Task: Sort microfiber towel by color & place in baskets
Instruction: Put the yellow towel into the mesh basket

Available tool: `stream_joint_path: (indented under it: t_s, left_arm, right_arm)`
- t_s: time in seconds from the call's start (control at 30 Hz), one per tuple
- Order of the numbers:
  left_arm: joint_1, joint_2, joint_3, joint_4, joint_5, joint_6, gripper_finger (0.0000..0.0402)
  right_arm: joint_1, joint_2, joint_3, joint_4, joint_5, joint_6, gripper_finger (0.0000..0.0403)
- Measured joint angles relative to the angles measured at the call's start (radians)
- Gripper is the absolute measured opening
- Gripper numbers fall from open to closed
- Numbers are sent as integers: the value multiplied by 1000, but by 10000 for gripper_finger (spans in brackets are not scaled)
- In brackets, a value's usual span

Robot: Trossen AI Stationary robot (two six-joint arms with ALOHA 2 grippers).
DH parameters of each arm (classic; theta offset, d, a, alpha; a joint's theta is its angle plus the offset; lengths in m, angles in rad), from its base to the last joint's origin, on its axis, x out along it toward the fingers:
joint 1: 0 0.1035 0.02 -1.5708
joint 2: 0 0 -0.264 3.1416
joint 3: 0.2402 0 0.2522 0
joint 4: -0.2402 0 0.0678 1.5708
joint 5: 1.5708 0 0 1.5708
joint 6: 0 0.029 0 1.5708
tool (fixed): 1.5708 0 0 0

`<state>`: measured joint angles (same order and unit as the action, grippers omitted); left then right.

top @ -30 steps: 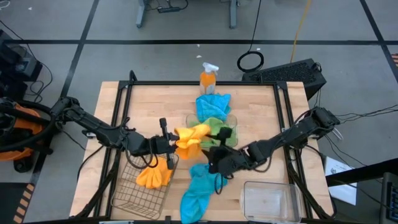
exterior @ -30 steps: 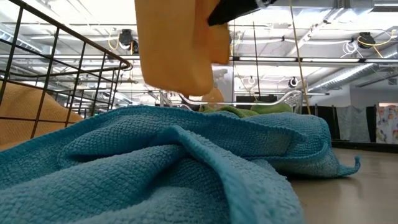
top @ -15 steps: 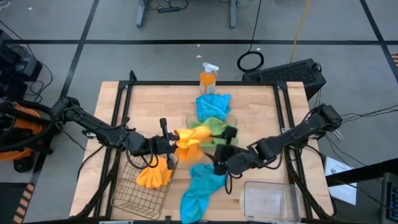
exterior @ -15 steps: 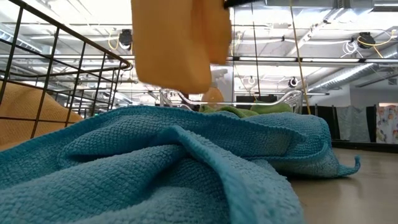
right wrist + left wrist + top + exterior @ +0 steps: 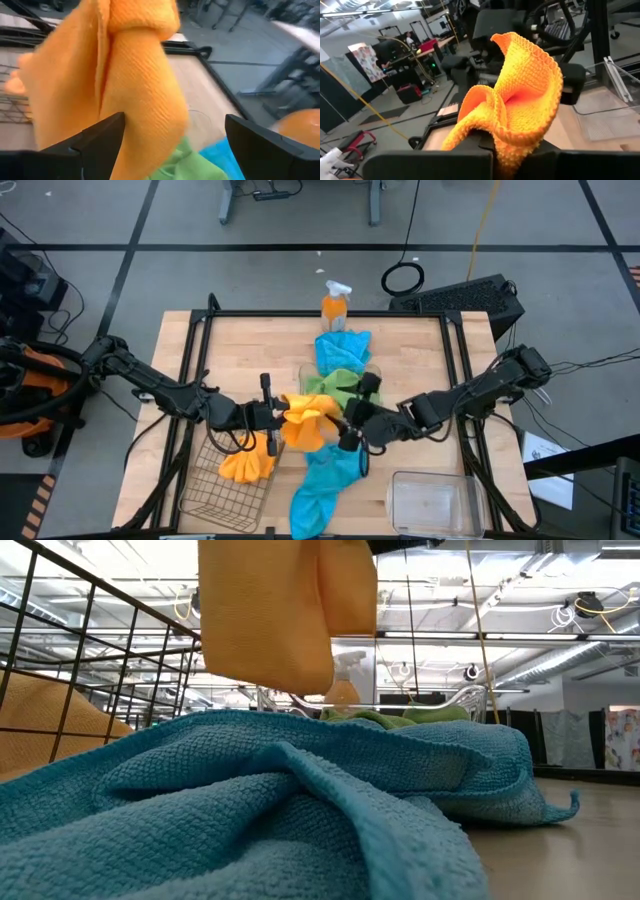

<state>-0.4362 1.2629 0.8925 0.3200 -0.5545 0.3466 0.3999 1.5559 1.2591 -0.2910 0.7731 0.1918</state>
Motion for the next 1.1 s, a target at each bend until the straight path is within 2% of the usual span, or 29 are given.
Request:
stream_joint_path:
  t_s: [0.07, 0.17, 0.23, 0.3, 0.43, 0.53, 0.67, 0.87, 0.9, 1.1]
  left_arm:
    - [5, 0, 0, 10, 0, 2, 9]
    - [18, 0, 0, 17, 0, 3, 9]
    - [27, 0, 0, 13, 0, 0, 9]
    - [32, 0, 0, 16, 0, -1, 9]
    - [32, 0, 0, 42, 0, 0, 9]
    - [28, 0, 0, 75, 0, 0, 9]
    - [28, 0, 0, 81, 0, 0, 9]
    - [-15, 0, 0, 81, 1, 7, 9]
    - [-26, 0, 0, 81, 1, 8, 9]
    - [-78, 0, 0, -29, 77, 45, 9]
  right_arm:
    - [-28, 18, -2, 55, -145, -27, 334]
    - [-58, 60, -24, 210, -426, -79, 334]
    - [-67, 86, -27, 295, -506, -85, 334]
    - [-73, 106, -27, 337, -511, -97, 334]
    - [-99, 146, -27, 335, -442, -107, 329]
    - [-115, 175, -27, 367, -438, -112, 302]
    - [-120, 206, -27, 416, -458, -132, 222]
    - [-119, 178, -28, 352, -455, -153, 38]
    - [-119, 166, -28, 341, -455, -154, 20]
    - [-119, 88, -28, 313, -367, -175, 16]
